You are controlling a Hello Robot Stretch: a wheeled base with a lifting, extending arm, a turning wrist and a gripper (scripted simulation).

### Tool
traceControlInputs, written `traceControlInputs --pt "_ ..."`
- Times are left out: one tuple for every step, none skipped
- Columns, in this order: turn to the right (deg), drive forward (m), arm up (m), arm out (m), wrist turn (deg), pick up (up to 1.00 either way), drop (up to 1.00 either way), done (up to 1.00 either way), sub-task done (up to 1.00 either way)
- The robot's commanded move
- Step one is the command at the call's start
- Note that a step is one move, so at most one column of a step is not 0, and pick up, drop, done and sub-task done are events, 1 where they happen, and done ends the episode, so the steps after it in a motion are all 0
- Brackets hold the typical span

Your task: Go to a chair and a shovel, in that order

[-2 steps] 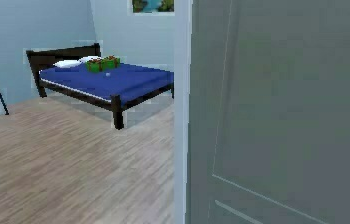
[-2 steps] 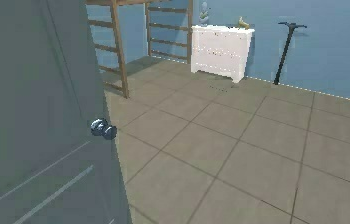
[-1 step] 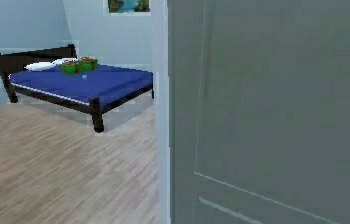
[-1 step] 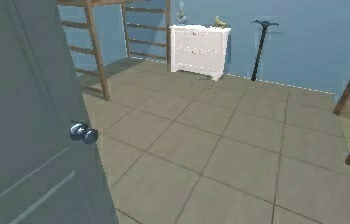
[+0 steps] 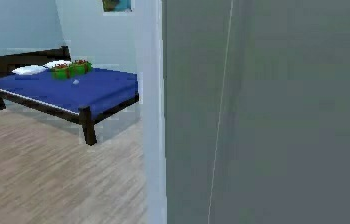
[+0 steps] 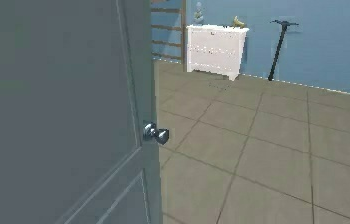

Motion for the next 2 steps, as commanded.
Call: traceControlInputs --pt "-45.0 0.00 0.00 0.00 0.0 0.00 0.00 0.00 0.00" --pt "-42.0 0.00 0.00 0.00 0.0 0.00 0.00 0.00 0.00"
